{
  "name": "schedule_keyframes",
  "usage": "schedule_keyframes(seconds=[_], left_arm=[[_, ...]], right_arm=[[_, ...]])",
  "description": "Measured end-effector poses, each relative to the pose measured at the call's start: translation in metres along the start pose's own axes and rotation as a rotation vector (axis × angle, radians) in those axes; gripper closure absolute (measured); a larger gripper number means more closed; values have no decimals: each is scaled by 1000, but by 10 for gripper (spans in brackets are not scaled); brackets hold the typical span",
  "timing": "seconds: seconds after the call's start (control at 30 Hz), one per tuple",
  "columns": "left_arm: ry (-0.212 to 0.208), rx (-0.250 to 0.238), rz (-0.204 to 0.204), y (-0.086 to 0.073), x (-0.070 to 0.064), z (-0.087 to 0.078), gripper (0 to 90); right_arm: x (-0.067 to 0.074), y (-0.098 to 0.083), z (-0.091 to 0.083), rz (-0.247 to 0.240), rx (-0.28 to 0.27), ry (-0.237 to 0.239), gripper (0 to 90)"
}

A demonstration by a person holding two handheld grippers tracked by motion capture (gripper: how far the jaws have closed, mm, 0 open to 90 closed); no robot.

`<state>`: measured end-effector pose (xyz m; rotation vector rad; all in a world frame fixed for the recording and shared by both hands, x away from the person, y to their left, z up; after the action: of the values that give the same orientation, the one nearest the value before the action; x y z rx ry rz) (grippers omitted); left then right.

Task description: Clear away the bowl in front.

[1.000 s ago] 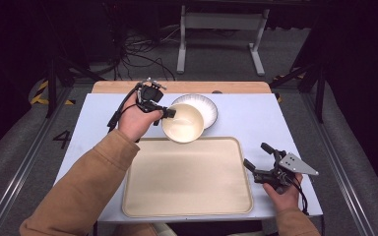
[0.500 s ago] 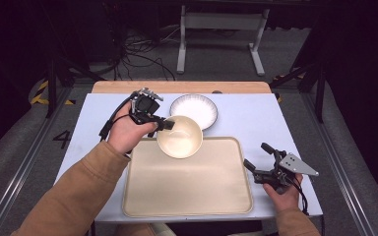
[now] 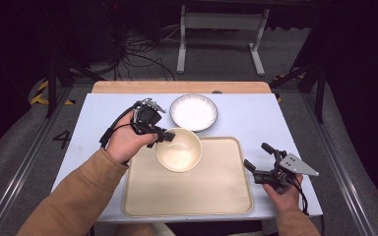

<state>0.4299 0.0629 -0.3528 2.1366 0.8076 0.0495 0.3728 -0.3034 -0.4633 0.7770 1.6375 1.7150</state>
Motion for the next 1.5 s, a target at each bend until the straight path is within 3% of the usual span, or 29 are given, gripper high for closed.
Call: schedule_keyframes(seconds=[0.53, 1.13, 1.5], left_arm=[[-21, 63, 14, -16, -3, 21, 808], [-12, 138, 8, -26, 0, 49, 807], [0, 155, 2, -32, 2, 59, 806]], right_arm=[[0, 0, 0, 0, -1, 1, 61], [0, 0, 0, 2, -3, 3, 61], [0, 0, 0, 2, -3, 3, 61]])
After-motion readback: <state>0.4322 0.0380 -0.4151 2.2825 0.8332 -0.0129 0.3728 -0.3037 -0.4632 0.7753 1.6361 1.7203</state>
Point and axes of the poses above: each handheld gripper's, and its own axes: z roughly forward along the jaws, y roughly out of its top, x roughly to its left, the point moved 4 cm from there along z, roughly forward along the jaws, and after that the axes turned 9 degrees about -x, right-handed, at the moved point
